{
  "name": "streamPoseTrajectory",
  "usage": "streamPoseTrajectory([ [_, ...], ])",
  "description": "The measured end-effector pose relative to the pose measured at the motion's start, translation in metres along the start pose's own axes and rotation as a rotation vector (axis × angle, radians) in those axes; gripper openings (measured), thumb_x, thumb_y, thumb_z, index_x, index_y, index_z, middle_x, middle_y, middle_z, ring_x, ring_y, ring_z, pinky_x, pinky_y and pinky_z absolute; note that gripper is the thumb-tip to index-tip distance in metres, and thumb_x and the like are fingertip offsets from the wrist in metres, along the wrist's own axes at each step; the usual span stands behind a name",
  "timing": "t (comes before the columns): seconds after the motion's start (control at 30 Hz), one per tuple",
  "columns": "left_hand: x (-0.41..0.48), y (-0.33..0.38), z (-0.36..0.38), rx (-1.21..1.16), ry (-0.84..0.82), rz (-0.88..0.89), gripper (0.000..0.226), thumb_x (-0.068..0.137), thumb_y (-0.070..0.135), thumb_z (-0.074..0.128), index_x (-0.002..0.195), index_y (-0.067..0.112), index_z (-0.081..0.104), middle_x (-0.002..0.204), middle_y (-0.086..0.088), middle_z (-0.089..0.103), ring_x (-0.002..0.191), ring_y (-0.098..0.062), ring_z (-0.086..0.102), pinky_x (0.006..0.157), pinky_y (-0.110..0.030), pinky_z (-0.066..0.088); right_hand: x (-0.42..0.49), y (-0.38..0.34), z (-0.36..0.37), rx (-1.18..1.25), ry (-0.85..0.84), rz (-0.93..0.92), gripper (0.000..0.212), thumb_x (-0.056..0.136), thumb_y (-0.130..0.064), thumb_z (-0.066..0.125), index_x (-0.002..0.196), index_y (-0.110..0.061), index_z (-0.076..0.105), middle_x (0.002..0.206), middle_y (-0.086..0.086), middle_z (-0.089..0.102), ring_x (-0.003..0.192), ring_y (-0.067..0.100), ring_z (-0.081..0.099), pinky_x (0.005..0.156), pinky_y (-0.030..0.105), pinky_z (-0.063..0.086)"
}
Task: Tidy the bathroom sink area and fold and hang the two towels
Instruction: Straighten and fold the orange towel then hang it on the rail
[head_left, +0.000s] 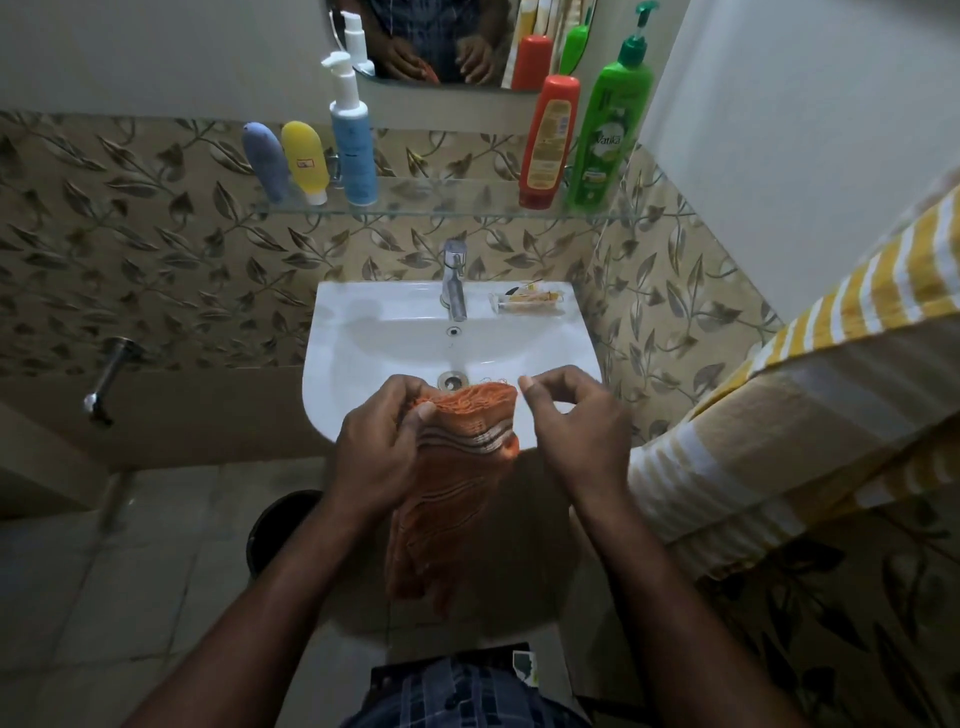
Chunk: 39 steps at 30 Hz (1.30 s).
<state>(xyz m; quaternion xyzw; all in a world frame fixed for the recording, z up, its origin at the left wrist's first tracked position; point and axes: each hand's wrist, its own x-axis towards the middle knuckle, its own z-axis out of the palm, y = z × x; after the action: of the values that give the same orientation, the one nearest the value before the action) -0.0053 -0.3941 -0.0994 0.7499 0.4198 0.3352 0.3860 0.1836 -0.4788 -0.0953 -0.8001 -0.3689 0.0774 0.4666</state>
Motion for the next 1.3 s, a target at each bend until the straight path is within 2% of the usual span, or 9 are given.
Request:
streamPoseTrajectory([
  [0.1,-0.005,0.002,0.0,0.026,-0.011,0.061,0.018,0.101,0.025,0.06,0.106,0.009,0.068,0.093,0.001,0.075,0.088,-0.02,0.07,0.08,-0.044,0.056,0.022,0.01,-0.002,-0.086,-0.063,0.007,0.021,0.091,-0.044,0.076,0.083,-0.025,0.077,0.101,-0.008,0.077,0.101,0.013,0.07,0.087,0.037,0.056],
  [0.2,-0.009,0.003,0.003,0.031,-0.019,0.072,0.008,0.105,0.014,0.064,0.106,0.008,0.068,0.092,-0.001,0.075,0.087,-0.023,0.071,0.079,-0.047,0.056,0.035,0.015,0.0,-0.206,-0.317,0.03,0.019,0.086,-0.044,0.081,0.074,-0.032,0.072,0.109,-0.008,0.077,0.104,0.011,0.068,0.079,0.026,0.048],
  [0.43,-0.015,-0.002,-0.001,-0.006,-0.032,0.019,0.022,0.098,0.031,0.056,0.104,0.013,0.068,0.091,0.004,0.074,0.087,-0.019,0.071,0.08,-0.046,0.057,0.022,0.035,-0.005,-0.247,-0.603,0.059,0.019,0.076,-0.032,0.09,0.071,-0.027,0.072,0.072,-0.016,0.077,0.069,-0.009,0.07,0.05,0.008,0.04],
  [0.6,-0.015,-0.006,-0.001,-0.021,-0.067,0.014,0.019,0.098,0.03,0.057,0.103,0.015,0.069,0.092,0.005,0.076,0.088,-0.016,0.073,0.08,-0.044,0.058,0.01,0.039,-0.003,-0.24,-0.62,0.06,0.026,0.078,-0.027,0.09,0.084,-0.03,0.065,0.085,-0.013,0.075,0.076,-0.005,0.072,0.064,0.024,0.054],
  [0.8,-0.015,-0.004,-0.001,-0.023,-0.103,0.042,0.022,0.099,0.029,0.056,0.105,0.011,0.068,0.093,0.003,0.076,0.088,-0.016,0.074,0.078,-0.045,0.059,0.009,0.027,-0.004,-0.192,-0.798,0.064,0.018,0.082,-0.022,0.085,0.09,-0.033,0.073,0.092,-0.013,0.076,0.079,-0.001,0.07,0.064,0.017,0.052],
  [0.9,-0.015,-0.005,-0.004,-0.044,-0.096,0.024,0.021,0.099,0.029,0.056,0.105,0.011,0.068,0.092,0.001,0.077,0.088,-0.019,0.075,0.079,-0.049,0.06,0.012,0.022,-0.011,-0.156,-0.838,0.059,0.025,0.079,-0.013,0.085,0.093,-0.03,0.073,0.096,-0.009,0.077,0.082,0.005,0.072,0.068,0.024,0.057],
  [1.07,-0.016,-0.004,-0.005,-0.054,-0.101,0.034,0.021,0.099,0.03,0.057,0.104,0.013,0.068,0.092,0.003,0.077,0.088,-0.017,0.075,0.079,-0.05,0.06,0.008,0.023,-0.009,-0.243,-0.909,0.082,0.029,0.08,-0.003,0.077,0.089,-0.028,0.069,0.093,-0.006,0.076,0.07,0.006,0.07,0.051,0.014,0.05],
  [1.2,-0.016,-0.005,-0.003,-0.062,-0.112,0.044,0.018,0.1,0.029,0.058,0.103,0.014,0.068,0.091,0.005,0.077,0.086,-0.013,0.074,0.078,-0.046,0.06,0.004,0.028,-0.005,-0.244,-0.916,0.084,0.016,0.084,-0.005,0.076,0.086,-0.02,0.07,0.083,0.002,0.078,0.062,0.017,0.073,0.054,0.026,0.057],
  [1.3,-0.015,-0.01,-0.008,-0.072,-0.091,0.053,0.016,0.1,0.029,0.058,0.102,0.016,0.068,0.09,0.008,0.077,0.085,-0.008,0.073,0.077,-0.041,0.06,0.005,0.029,-0.009,-0.209,-0.86,0.101,0.015,0.085,-0.004,0.077,0.088,-0.018,0.07,0.078,0.005,0.077,0.063,0.02,0.075,0.055,0.025,0.058],
])
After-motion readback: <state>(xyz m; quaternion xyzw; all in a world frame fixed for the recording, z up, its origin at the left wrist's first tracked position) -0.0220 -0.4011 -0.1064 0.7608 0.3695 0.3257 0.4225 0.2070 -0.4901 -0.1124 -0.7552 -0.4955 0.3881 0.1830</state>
